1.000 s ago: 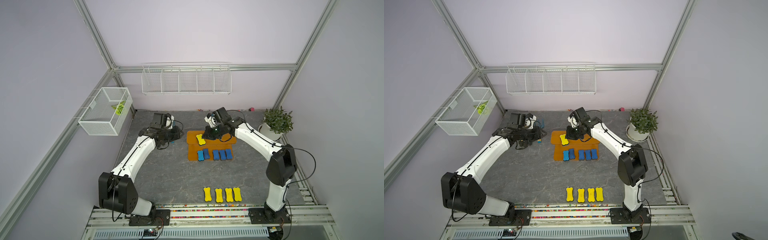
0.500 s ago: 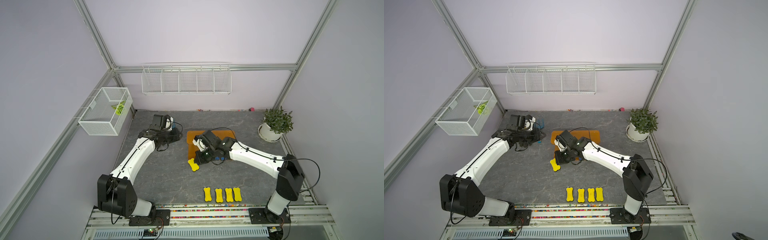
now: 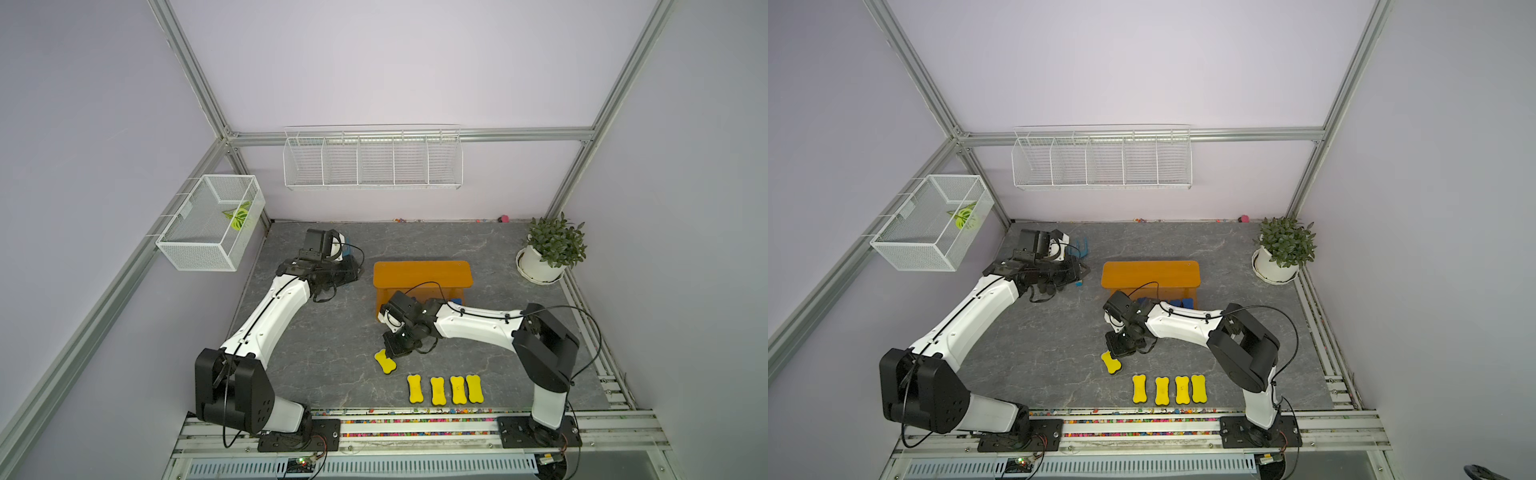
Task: Remove the whiteboard erasers from the shelf
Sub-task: Place the whiteboard eraser at the center of the board.
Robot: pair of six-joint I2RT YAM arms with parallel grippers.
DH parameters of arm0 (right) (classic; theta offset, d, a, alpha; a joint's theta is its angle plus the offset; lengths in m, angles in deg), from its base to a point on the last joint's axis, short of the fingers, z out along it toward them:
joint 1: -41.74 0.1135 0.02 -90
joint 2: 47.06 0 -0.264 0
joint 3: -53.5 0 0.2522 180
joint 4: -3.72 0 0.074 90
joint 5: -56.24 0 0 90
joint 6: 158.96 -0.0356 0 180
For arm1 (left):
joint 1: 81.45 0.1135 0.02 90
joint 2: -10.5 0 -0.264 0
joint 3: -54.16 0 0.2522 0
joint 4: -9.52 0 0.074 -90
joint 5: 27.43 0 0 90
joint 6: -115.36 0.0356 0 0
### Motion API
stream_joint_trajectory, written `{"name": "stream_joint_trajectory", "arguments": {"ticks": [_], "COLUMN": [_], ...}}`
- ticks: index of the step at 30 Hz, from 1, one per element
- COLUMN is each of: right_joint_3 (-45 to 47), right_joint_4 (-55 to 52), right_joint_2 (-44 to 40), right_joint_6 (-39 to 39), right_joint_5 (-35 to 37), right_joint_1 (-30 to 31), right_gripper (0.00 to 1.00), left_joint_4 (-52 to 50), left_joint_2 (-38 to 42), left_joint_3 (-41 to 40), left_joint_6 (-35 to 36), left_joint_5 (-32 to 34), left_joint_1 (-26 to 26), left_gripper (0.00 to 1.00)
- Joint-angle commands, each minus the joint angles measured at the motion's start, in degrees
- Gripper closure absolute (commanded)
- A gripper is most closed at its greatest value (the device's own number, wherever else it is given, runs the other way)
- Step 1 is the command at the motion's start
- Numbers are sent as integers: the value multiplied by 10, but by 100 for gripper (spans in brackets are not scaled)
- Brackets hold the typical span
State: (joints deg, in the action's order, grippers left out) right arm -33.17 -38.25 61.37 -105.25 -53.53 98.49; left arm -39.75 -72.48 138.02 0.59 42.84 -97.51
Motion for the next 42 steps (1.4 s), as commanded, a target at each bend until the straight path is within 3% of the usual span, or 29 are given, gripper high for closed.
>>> {"name": "stream_joint_trajectory", "arguments": {"ticks": [1, 11, 15, 21, 32, 37, 42], "right_joint_3": [21, 61, 69, 74, 75, 27, -20], "right_joint_4": [16, 12, 3, -12, -36, -101, -131], "right_joint_2": [-5, -31, -43, -60, -69, -68, -48], "right_joint_6": [-16, -40, -45, -52, -54, -5, 37], "right_joint_5": [-4, 2, 3, 8, 2, 81, 174], "right_joint_1": [12, 35, 43, 52, 70, 86, 109], "right_gripper": [100, 100, 94, 75, 70, 68, 47], "left_joint_4": [-3, 4, 6, 7, 9, 5, -9], "left_joint_2": [-8, -6, -4, -7, -4, 3, 15], "left_joint_3": [1, -2, -5, -4, -1, -5, -5], "left_joint_6": [11, 10, 9, 10, 10, 10, -6], "left_joint_5": [-4, -16, -17, -21, -22, -12, 21], "left_joint_1": [3, 3, 4, 3, 3, 6, 15], "left_gripper": [64, 64, 64, 64, 64, 64, 64]}}
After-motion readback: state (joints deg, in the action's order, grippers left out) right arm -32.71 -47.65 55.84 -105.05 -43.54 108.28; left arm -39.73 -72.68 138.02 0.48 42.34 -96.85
